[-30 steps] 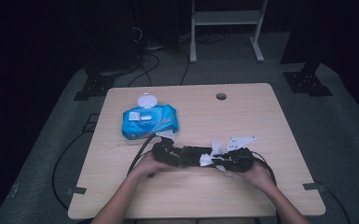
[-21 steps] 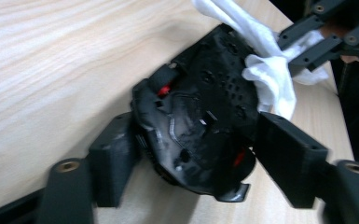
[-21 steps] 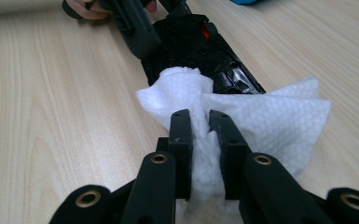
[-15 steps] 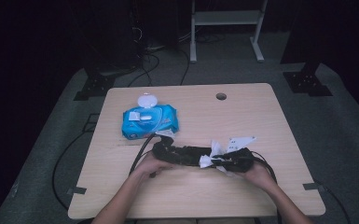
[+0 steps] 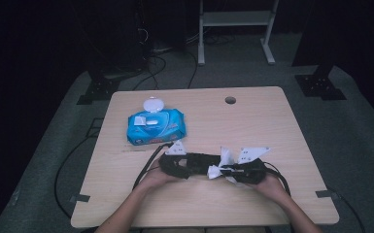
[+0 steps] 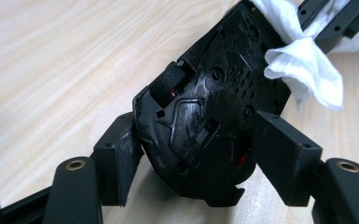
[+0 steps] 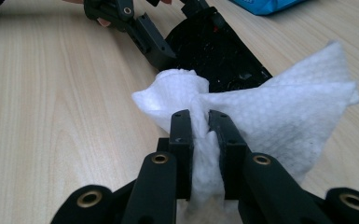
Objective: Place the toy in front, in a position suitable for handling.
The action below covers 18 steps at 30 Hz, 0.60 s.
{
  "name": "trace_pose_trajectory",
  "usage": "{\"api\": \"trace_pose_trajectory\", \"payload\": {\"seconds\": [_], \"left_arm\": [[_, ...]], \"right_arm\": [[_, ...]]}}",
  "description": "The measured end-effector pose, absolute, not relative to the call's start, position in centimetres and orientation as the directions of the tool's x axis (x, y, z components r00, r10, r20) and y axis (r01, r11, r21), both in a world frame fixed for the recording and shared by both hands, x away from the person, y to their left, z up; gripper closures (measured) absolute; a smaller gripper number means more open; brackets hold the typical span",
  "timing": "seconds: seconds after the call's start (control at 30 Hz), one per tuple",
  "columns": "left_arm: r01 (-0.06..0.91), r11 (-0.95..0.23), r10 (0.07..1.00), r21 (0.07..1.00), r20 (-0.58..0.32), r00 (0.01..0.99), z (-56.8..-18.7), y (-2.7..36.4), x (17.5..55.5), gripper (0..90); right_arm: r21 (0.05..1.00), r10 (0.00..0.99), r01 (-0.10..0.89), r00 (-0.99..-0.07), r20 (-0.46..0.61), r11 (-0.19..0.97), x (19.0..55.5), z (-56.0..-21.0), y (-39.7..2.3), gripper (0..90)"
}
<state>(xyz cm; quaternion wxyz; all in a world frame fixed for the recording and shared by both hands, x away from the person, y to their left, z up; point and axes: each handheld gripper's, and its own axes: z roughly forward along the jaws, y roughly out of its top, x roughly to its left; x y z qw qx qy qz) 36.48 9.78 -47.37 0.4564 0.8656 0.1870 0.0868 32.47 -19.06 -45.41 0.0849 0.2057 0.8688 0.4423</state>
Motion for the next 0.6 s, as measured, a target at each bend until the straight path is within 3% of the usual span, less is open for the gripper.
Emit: {"api": "trace_pose_trajectory", "payload": {"seconds": [0.2,0.27,0.43,0.6], "left_arm": [[0.097,-0.552,0.359,0.828,0.131,0.924,-47.2,9.8,35.1,37.2],[0.085,-0.547,0.35,0.833,0.135,0.927,-47.2,9.8,35.0,41.5],[0.066,-0.547,0.34,0.834,0.15,0.928,-47.3,9.6,34.9,41.9],[0.015,-0.523,0.294,0.852,0.164,0.942,-47.2,9.1,34.2,53.2]], "right_arm": [[0.804,0.442,0.294,-0.896,0.044,0.516,32.4,-45.7,-19.5,79.3],[0.804,0.448,0.307,-0.892,0.057,0.509,32.6,-45.9,-19.8,79.3],[0.799,0.459,0.324,-0.886,0.069,0.506,32.8,-46.2,-20.1,79.3],[0.776,0.47,0.346,-0.88,0.074,0.527,33.1,-46.8,-20.2,79.2]]}}
